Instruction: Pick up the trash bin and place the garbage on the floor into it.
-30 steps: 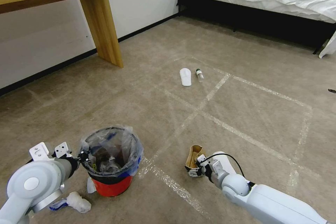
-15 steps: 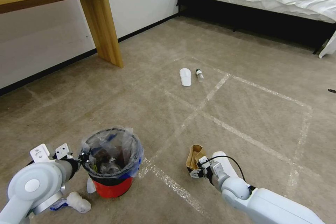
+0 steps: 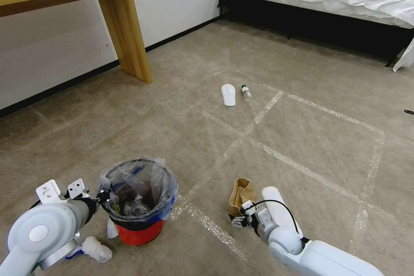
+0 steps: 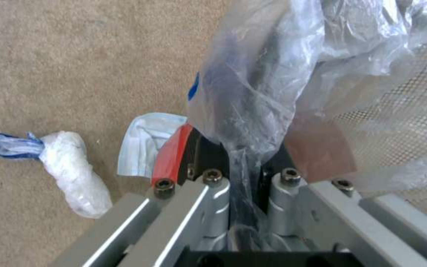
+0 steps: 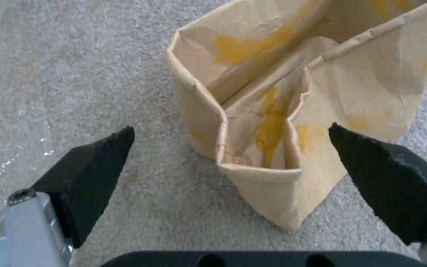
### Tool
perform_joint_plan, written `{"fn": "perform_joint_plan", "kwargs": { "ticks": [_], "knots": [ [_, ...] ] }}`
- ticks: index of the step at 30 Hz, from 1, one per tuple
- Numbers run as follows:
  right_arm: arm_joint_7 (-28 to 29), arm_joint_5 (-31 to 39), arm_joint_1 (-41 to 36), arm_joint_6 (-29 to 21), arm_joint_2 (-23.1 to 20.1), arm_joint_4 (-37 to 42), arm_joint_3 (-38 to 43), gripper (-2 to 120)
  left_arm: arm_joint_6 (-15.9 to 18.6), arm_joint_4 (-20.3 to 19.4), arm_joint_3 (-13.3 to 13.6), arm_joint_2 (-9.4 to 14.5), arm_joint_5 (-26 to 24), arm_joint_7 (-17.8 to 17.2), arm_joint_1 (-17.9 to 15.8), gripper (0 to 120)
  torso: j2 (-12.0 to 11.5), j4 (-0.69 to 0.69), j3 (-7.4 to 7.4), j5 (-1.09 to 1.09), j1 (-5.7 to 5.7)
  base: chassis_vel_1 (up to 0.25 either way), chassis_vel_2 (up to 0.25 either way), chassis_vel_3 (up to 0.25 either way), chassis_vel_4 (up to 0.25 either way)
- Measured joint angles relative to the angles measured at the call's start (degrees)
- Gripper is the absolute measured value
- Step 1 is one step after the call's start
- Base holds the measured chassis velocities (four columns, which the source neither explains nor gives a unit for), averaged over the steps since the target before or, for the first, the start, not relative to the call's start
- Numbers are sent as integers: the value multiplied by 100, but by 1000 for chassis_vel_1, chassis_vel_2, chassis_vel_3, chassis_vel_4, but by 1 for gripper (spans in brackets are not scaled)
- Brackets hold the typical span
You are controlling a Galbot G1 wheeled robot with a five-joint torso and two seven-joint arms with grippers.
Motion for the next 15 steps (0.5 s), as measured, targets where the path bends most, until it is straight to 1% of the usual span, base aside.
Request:
{"fn": "perform_joint_plan", "kwargs": {
  "ticks": [9,15],
  "knots": [
    [-29,-2,-100,98,34,-87,163,100,0,-16,22,5,-4,0,-14,4,0,0,0,-1,0,0,0,0,0],
    [-83,99,10,135,68,-179,178,98,-2,-16,39,21,-15,0,-32,4,0,0,0,-1,0,0,0,0,0]
  ]
}}
